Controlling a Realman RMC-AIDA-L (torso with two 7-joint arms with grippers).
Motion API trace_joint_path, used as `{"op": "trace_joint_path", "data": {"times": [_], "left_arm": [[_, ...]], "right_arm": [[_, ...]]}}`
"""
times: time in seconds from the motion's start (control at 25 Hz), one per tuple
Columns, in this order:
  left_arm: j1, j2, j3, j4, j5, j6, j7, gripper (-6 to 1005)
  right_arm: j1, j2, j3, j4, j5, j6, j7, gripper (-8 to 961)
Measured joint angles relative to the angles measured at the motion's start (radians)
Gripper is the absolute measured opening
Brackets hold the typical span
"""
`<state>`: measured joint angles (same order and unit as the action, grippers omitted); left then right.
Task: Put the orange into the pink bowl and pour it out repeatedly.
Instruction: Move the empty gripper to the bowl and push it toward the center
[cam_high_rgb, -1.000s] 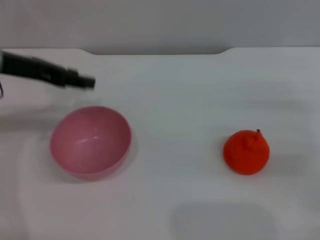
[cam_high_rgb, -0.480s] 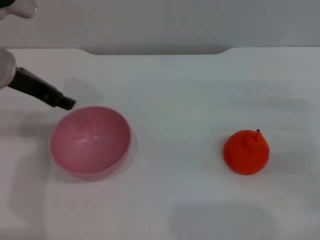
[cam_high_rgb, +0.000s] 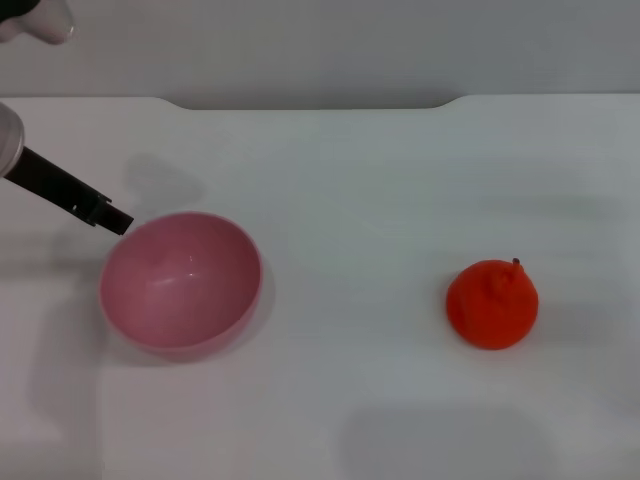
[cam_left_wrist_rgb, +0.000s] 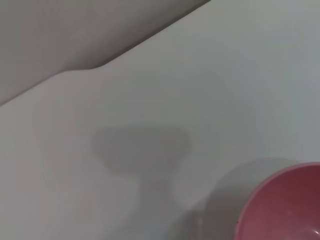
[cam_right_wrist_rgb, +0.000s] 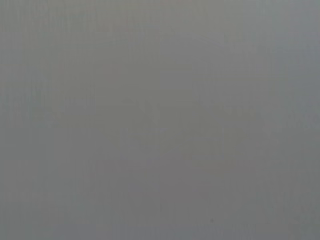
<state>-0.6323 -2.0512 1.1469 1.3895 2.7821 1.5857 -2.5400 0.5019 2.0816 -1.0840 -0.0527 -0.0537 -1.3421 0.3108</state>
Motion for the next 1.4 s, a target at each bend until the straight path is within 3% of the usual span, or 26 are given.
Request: {"op": "trace_joint_path", "data": {"times": [0.48,1.4], "left_arm": [[-0.011,-0.003,0.008,-0.113,-0.005,-0.050,-0.018,602],[0.001,-0.004,0.008,-0.223,-0.007,-0.132,-0.017,603]], "right_arm": [[0.007,0.000,-0.009,-0.005,0.000,0.000,0.007,648],[0.014,-0.001,-0.040,-0.028,0.000,-0.008,0.007,648]]}}
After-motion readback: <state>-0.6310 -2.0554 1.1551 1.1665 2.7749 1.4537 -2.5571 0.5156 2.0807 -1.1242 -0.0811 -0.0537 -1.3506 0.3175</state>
